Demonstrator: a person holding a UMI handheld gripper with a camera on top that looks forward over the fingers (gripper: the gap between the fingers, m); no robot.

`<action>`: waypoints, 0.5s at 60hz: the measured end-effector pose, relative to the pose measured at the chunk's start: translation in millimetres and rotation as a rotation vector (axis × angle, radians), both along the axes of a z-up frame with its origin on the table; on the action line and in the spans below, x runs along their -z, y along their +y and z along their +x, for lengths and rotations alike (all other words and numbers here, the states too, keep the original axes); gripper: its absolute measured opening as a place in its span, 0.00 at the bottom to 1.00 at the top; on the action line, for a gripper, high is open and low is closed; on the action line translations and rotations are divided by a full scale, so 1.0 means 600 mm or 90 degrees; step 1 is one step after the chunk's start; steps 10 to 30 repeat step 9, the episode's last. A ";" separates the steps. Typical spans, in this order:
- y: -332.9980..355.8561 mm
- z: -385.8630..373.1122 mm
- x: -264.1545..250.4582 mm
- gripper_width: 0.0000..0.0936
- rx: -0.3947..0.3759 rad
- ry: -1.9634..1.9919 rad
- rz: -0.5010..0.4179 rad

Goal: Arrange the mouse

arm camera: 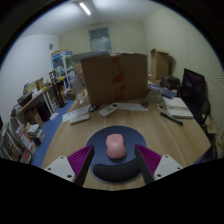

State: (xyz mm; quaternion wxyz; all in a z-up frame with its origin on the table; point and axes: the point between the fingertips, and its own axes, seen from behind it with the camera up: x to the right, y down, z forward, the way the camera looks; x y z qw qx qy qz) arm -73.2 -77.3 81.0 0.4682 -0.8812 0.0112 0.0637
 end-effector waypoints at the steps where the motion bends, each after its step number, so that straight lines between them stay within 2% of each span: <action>1: -0.014 0.002 -0.012 0.89 0.005 0.000 0.002; 9: -0.132 0.032 -0.070 0.89 0.048 0.010 0.007; 30: -0.132 0.032 -0.070 0.89 0.048 0.010 0.007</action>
